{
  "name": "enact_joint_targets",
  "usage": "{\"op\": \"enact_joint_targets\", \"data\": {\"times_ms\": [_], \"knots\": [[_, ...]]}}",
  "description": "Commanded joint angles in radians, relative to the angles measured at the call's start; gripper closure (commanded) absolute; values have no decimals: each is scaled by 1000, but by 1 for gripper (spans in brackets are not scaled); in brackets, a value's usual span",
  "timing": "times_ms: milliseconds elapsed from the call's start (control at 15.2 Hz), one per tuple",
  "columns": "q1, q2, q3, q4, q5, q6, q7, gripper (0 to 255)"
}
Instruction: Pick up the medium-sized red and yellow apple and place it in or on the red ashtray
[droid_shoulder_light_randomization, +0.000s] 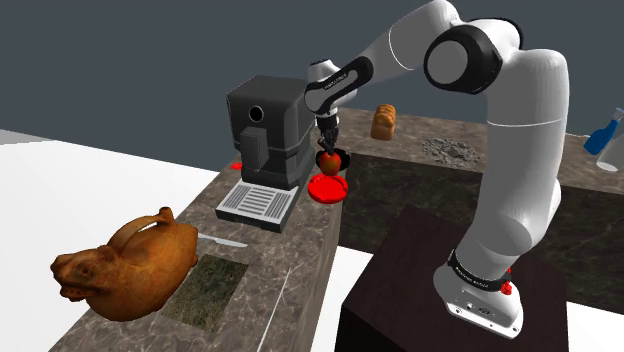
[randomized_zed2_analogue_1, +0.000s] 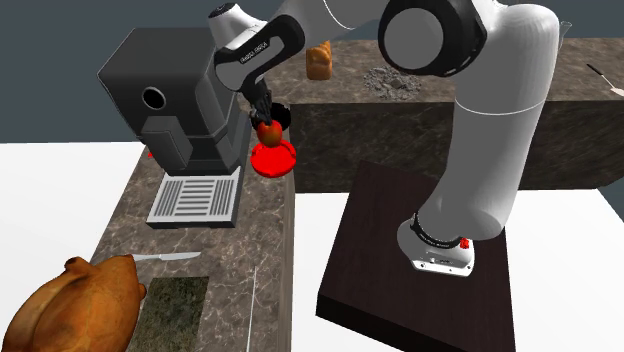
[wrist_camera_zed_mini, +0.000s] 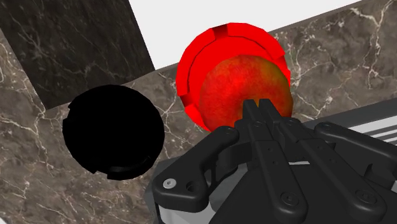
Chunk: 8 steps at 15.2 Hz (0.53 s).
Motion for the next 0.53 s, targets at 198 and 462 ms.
{"op": "enact_joint_targets", "data": {"times_ms": [198,462], "knots": [[-1,39,0,-18,0,57,4,255],[-2,71,0,-28,-1,99,8,255]]}}
